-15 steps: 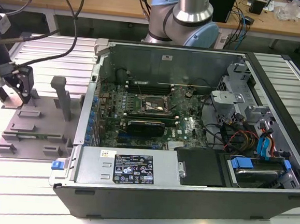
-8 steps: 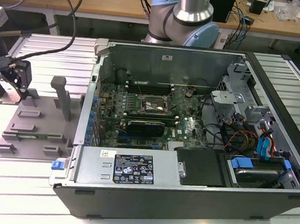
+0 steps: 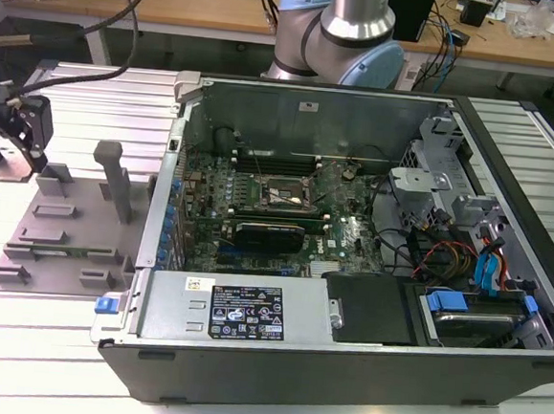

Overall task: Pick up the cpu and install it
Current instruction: 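Pick up the cpu and move it towards the insertion slot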

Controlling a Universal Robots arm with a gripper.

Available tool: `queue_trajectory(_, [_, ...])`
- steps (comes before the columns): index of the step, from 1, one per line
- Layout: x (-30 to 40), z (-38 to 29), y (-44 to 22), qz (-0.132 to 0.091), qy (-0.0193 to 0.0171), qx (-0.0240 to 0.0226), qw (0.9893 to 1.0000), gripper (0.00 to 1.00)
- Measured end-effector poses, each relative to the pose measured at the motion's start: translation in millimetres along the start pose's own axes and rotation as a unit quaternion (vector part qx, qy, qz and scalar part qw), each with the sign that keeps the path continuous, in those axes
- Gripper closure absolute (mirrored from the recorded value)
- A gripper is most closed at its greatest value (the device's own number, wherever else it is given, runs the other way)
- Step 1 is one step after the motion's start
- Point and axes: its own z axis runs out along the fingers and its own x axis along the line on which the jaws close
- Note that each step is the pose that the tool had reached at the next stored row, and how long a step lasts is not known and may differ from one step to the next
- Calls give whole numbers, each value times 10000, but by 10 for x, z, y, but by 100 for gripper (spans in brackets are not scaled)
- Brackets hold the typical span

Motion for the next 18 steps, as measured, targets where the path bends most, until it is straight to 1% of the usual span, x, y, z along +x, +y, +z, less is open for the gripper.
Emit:
queue_trajectory(2, [-2, -39, 1, 0, 0, 0, 10000, 45])
queue_trajectory(3, [-2, -73, 3, 0, 0, 0, 10000, 45])
queue_trajectory(4, [-5, -146, 6, 0, 0, 0, 10000, 45])
queue_trajectory(5, [-8, -202, 8, 0, 0, 0, 10000, 45])
queue_trajectory(9, [-10, -282, 10, 0, 0, 0, 10000, 45])
queue_trajectory(10, [-12, -324, 12, 0, 0, 0, 10000, 45])
queue_trajectory(12, [-14, -384, 14, 0, 0, -1, 10000, 45])
queue_trajectory(14, [-18, -485, 18, 0, 0, -1, 10000, 45])
queue_trajectory(16, [-23, -615, 23, 0, 0, -1, 10000, 45])
queue_trajectory(18, [-26, -703, 27, 0, 0, -1, 10000, 45])
